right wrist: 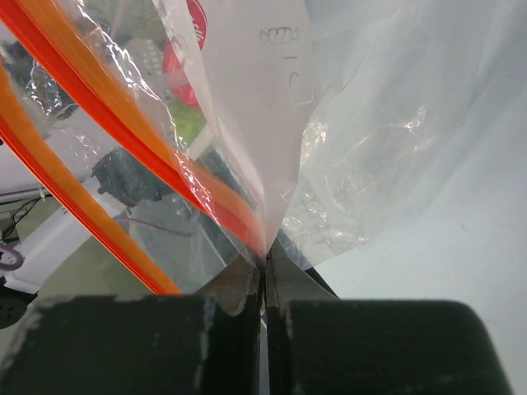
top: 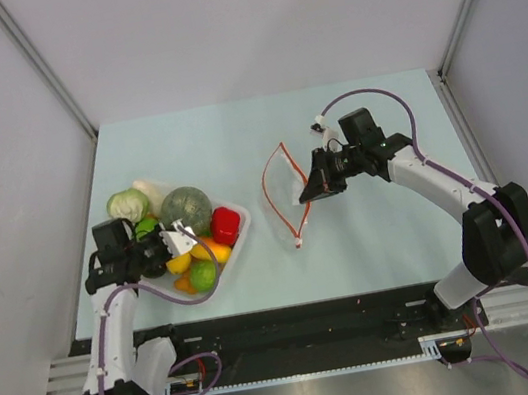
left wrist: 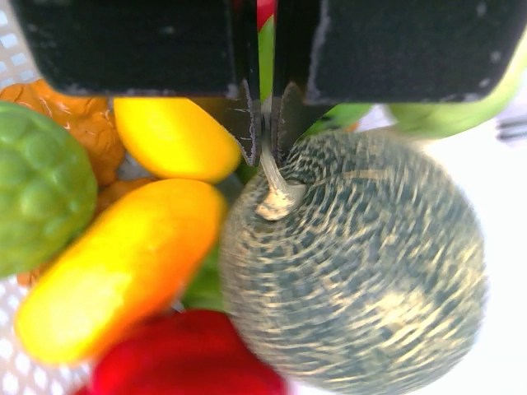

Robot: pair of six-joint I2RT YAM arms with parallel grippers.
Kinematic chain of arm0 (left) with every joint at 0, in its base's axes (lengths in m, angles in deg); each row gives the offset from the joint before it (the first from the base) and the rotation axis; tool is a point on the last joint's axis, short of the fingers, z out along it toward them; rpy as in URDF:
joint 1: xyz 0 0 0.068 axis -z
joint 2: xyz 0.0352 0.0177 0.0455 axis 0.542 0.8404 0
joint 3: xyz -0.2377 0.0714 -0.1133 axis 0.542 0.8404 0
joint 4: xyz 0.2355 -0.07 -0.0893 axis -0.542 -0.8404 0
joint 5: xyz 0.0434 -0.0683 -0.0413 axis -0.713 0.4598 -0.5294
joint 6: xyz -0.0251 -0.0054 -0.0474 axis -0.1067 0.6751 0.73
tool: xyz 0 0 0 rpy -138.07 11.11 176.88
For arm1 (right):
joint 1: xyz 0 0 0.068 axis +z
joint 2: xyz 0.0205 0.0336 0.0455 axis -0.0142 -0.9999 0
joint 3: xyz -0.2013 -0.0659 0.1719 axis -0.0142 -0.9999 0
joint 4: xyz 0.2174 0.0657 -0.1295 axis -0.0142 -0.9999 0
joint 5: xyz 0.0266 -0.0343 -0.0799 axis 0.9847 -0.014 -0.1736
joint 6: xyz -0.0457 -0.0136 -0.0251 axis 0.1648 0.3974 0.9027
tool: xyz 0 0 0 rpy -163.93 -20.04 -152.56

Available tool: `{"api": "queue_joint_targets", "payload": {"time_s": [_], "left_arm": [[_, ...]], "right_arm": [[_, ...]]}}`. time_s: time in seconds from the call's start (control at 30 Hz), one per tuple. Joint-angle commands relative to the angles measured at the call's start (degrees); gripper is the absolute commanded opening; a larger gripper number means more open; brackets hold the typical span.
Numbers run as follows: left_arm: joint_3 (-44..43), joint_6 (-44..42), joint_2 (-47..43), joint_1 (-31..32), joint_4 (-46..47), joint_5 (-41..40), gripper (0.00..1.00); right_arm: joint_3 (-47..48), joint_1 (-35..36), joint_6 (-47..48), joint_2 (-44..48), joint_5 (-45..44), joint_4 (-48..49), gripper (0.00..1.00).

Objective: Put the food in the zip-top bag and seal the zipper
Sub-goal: Pick up the fake fruit from the bin.

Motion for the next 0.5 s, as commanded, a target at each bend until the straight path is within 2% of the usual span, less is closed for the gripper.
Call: {"api": "queue_joint_targets", "payload": {"time_s": [0.0, 0.17, 0.3, 0.4, 0.43, 0.47], "left_arm": [[-6.9, 6.6, -4.9, -0.5, -4.0, 4.2, 0.00], [-12.7, 12.0, -5.9, -0.5, -6.2, 5.0, 0.00], [-22.8, 19.9, -5.2, 0.9, -6.6, 8.0, 0.00], [-30.6, 28.0, -3.5, 7.5, -7.3, 8.3, 0.00], [-32.3, 33.8, -3.2, 9.5, -5.8, 8.2, 0.00], [-33.9, 36.2, -2.0, 14.7, -5.4, 7.4, 0.00]], "right_arm": [[2.2, 0.2, 0.7, 0.1, 1.3, 0.3, 0.00], [2.6, 0.4, 1.2, 0.2, 1.2, 0.0, 0.00], [3.2, 0.7, 1.1, -0.1, 1.0, 0.2, 0.00], [4.2, 1.6, 0.6, -1.0, 1.0, 0.8, 0.00], [4.5, 1.9, 0.4, -1.9, 0.9, 0.7, 0.00], [4.9, 2.2, 0.5, -2.2, 1.0, 0.8, 0.00]]}}
